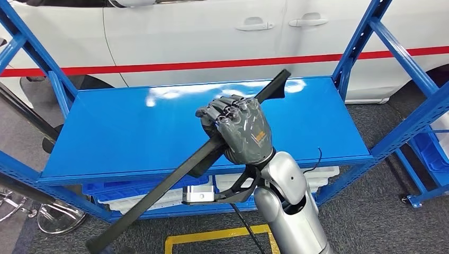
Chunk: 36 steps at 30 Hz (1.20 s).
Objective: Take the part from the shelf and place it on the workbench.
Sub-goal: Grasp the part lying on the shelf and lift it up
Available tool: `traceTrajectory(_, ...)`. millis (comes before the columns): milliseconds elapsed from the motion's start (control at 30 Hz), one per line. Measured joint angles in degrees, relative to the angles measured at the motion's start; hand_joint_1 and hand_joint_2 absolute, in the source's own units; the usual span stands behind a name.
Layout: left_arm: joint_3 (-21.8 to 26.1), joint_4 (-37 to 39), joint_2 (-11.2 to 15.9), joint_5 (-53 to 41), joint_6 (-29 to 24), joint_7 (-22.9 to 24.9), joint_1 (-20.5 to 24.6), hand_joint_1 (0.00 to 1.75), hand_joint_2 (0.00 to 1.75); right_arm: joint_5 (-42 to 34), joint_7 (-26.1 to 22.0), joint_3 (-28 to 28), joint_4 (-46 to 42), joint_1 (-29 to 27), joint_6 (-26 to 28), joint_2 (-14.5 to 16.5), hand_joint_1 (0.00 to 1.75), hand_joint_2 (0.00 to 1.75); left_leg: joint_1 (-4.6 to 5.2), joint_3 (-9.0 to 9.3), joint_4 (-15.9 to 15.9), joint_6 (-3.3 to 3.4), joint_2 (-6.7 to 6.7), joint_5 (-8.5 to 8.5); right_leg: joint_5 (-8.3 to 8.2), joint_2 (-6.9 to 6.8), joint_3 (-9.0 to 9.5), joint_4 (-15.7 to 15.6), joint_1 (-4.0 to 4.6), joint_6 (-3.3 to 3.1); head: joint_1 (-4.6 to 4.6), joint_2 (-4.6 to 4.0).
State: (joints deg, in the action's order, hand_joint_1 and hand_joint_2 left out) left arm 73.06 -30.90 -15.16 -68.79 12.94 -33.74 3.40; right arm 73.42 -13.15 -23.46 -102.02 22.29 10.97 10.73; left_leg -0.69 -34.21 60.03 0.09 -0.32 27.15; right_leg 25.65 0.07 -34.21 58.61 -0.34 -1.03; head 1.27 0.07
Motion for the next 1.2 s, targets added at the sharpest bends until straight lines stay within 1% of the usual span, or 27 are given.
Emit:
traceTrajectory(33,-0.55,0.64,0.26,-0.98,-1.16,0.13,0.20,0.00,1.75,0.06,0.08,-0.51,-0.02,0.00,0.04,-0.02,1.75,1.75,-0.08,-1.01,2.36,-0.25,0.01,1.49,-0.09,-0.10,0.12,-0.22,-0.12,-0.31,0.00,0.00)
traceTrajectory(100,-1.97,2.01,0.86,-3.15,-3.52,0.60,0.58,0.00,1.75,0.23,0.32,-1.42,0.15,-0.12,0.15,-0.12,1.75,1.75,-0.19,-4.24,9.64,-0.67,0.02,5.09,-0.05,-0.23,0.11,-0.21,-0.05,-0.65,0.00,0.01)
traceTrajectory(133,-2.76,2.73,1.26,-3.94,-4.31,0.88,0.73,0.00,1.75,0.37,0.49,-1.79,0.36,-0.26,0.25,-0.23,1.75,1.75,-0.22,-5.67,12.75,-0.84,0.02,6.14,-0.01,-0.24,0.08,-0.14,0.01,-0.71,0.00,0.01)
traceTrajectory(167,-3.50,3.50,1.77,-4.43,-4.79,1.17,0.89,0.00,1.75,0.51,0.69,-2.12,0.64,-0.43,0.38,-0.37,1.75,1.75,-0.24,-6.34,14.17,-0.95,0.03,6.14,0.04,-0.23,0.06,-0.04,0.05,-0.75,0.00,0.01)
traceTrajectory(200,-4.13,4.35,2.30,-4.60,-4.99,1.50,1.08,0.00,1.75,0.67,0.89,-2.37,0.96,-0.62,0.58,-0.50,1.75,1.75,-0.27,-5.97,13.38,-0.99,0.04,5.05,0.10,-0.19,0.07,0.07,0.05,-0.74,0.00,0.01)
traceTrajectory(267,-5.06,5.91,3.25,-4.51,-5.33,2.42,1.52,0.00,1.75,0.98,1.14,-2.79,1.55,-1.04,1.29,-0.68,1.75,1.75,-0.35,-2.70,6.39,-0.86,0.06,1.26,0.30,-0.07,0.13,0.35,0.04,-0.56,0.00,0.00)
traceTrajectory(300,-5.47,6.60,3.56,-4.47,-5.68,2.96,1.79,0.00,1.75,1.15,1.15,-2.99,1.73,-1.27,1.76,-0.71,1.75,1.75,-0.28,-0.95,2.70,-0.68,0.05,-0.05,0.43,-0.02,0.06,0.57,0.14,-0.36,0.00,0.01)
traceTrajectory(333,-5.86,7.15,3.77,-4.48,-6.13,3.48,2.05,0.00,1.75,1.37,1.15,-3.21,1.83,-1.53,2.22,-0.72,1.75,1.75,-0.20,0.18,0.22,-0.43,0.02,-0.75,0.48,0.01,-0.05,0.72,0.24,-0.10,0.00,0.01)
traceTrajectory(367,-6.24,7.65,3.91,-4.48,-6.55,3.94,2.27,0.00,1.75,1.60,1.16,-3.40,1.86,-1.84,2.57,-0.72,1.75,1.75,-0.08,0.68,-0.97,-0.16,-0.04,-0.82,0.48,0.02,-0.17,0.79,0.33,0.15,0.00,0.01)
traceTrajectory(433,-6.81,8.50,4.10,-4.27,-6.97,4.62,2.57,0.00,1.75,1.93,1.17,-3.61,1.84,-2.46,2.89,-0.72,1.75,1.75,-0.03,0.75,-1.22,0.48,-0.11,-0.94,0.39,0.01,-0.18,0.67,0.43,0.68,0.00,0.00)
traceTrajectory(500,-7.09,9.21,4.26,-3.66,-7.02,5.54,2.84,0.00,1.75,2.01,1.17,-3.80,1.61,-2.93,2.92,-0.77,1.75,1.75,-0.30,0.95,-1.63,1.23,-0.01,-1.35,1.50,0.03,-0.52,1.86,0.39,1.20,0.01,0.00)
traceTrajectory(533,-7.11,9.50,4.33,-3.29,-7.02,6.22,3.04,0.00,1.75,1.99,1.17,-3.94,1.44,-3.07,2.90,-0.80,1.75,1.75,-0.45,1.01,-1.82,1.57,0.08,-1.58,3.05,0.04,-1.43,4.05,0.34,1.47,0.01,0.00)
traceTrajectory(600,-7.12,9.97,4.50,-2.70,-7.03,7.52,3.43,0.00,1.75,1.96,1.16,-4.23,1.21,-3.31,2.79,-0.87,1.75,1.75,-0.44,0.82,-1.80,1.91,0.22,-1.79,7.14,0.01,-4.64,11.28,0.08,1.88,0.01,0.00)
traceTrajectory(633,-7.12,10.17,4.58,-2.58,-7.03,7.99,3.55,0.00,1.75,1.95,1.15,-4.38,1.18,-3.45,2.71,-0.92,1.75,1.75,-0.41,0.66,-1.73,1.96,0.26,-1.83,8.53,0.00,-6.15,14.69,-0.01,2.02,0.02,0.00)
traceTrajectory(667,-7.12,10.37,4.66,-2.51,-7.03,8.30,3.62,0.00,1.75,1.93,1.15,-4.52,1.16,-3.57,2.63,-0.97,1.75,1.75,-0.40,0.54,-1.65,1.97,0.29,-1.85,8.83,-0.01,-6.87,16.45,-0.06,2.10,0.01,0.00)
traceTrajectory(700,-7.13,10.53,4.73,-2.48,-7.03,8.52,3.65,0.00,1.75,1.82,1.15,-4.64,1.09,-3.65,2.56,-1.01,1.75,1.75,-0.40,0.45,-1.54,1.97,0.29,-1.86,7.99,-0.01,-6.49,16.04,-0.10,2.09,0.02,0.00)
traceTrajectory(733,-7.14,10.73,4.76,-2.42,-7.02,8.67,3.71,0.00,1.75,1.54,1.14,-4.73,0.90,-3.68,2.51,-1.02,1.75,1.75,-0.40,0.40,-1.43,1.95,0.27,-1.87,6.22,-0.02,-4.95,13.34,-0.14,2.01,0.02,0.00)
traceTrajectory(800,-7.18,11.05,4.78,-2.16,-7.01,8.94,3.87,0.00,1.75,0.48,1.01,-4.83,0.19,-3.60,2.43,-1.01,1.75,1.75,-0.29,0.27,-1.18,1.72,0.17,-1.94,2.80,0.00,-0.74,5.42,-0.07,1.64,0.02,0.01)
traceTrajectory(833,-7.22,11.19,4.78,-2.00,-7.00,9.06,3.97,0.00,1.75,-0.21,0.91,-4.85,-0.26,-3.54,2.37,-0.99,1.75,1.75,-0.19,0.12,-1.08,1.46,0.11,-2.04,1.83,0.03,0.61,2.58,0.03,1.43,0.02,0.01)
traceTrajectory(867,-7.26,11.27,4.79,-1.87,-6.99,9.16,4.02,0.00,1.75,-0.82,0.80,-4.86,-0.64,-3.49,2.29,-0.97,1.75,1.75,-0.10,-0.06,-1.03,1.13,0.07,-2.19,1.49,0.08,1.11,1.23,0.16,1.21,0.01,0.01)
traceTrajectory(967,-7.38,11.47,4.90,-1.68,-6.98,9.36,4.04,0.00,1.75,-1.83,0.58,-4.89,-1.37,-3.48,2.05,-0.93,1.75,1.75,-0.15,-0.51,-0.94,0.04,0.07,-2.34,0.68,0.10,0.63,0.77,0.18,0.28,0.00,0.01)
traceTrajectory(1000,-7.40,11.52,4.97,-1.66,-6.98,9.39,4.04,0.00,1.75,-1.91,0.55,-4.90,-1.50,-3.46,2.00,-0.90,1.75,1.75,-0.23,-0.88,-0.20,-0.24,0.08,-1.40,0.28,0.00,0.41,0.56,0.06,-0.15,0.00,0.01)
traceTrajectory(1033,-7.43,11.57,5.03,-1.66,-6.98,9.42,4.05,0.00,1.75,-1.94,0.50,-4.92,-1.61,-3.44,1.97,-0.83,1.75,1.75,-0.31,-1.64,1.75,-0.48,0.08,0.44,-0.18,-0.13,0.07,0.35,-0.06,-0.54,0.00,0.01)
traceTrajectory(1100,-7.48,11.64,5.11,-1.58,-6.98,9.43,4.06,0.00,1.75,-1.99,0.44,-4.95,-1.74,-3.43,1.90,-0.73,1.75,1.75,-0.45,-3.98,8.55,-0.89,0.12,5.42,-1.04,-0.30,-1.03,0.32,0.03,-1.00,0.00,0.01)
traceTrajectory(1133,-7.49,11.68,5.15,-1.47,-6.98,9.44,4.05,0.00,1.75,-2.10,0.41,-4.96,-1.78,-3.45,1.85,-0.69,1.75,1.75,-0.49,-4.95,12.06,-1.04,0.12,7.39,-1.52,-0.33,-1.72,0.37,0.13,-1.05,0.00,0.01)
traceTrajectory(1167,-7.49,11.70,5.20,-1.30,-6.98,9.46,4.04,0.00,1.75,-2.30,0.37,-4.96,-1.78,-3.48,1.76,-0.69,1.75,1.75,-0.49,-5.06,13.94,-1.10,0.12,8.28,-2.02,-0.34,-2.44,0.44,0.21,-1.03,0.00,0.01)
traceTrajectory(1200,-7.50,11.71,5.24,-1.09,-6.98,9.49,4.03,0.00,1.75,-2.59,0.28,-4.96,-1.78,-3.50,1.67,-0.69,1.75,1.75,-0.49,-4.07,13.67,-1.09,0.12,8.15,-2.51,-0.33,-3.14,0.53,0.26,-0.97,0.00,0.01)
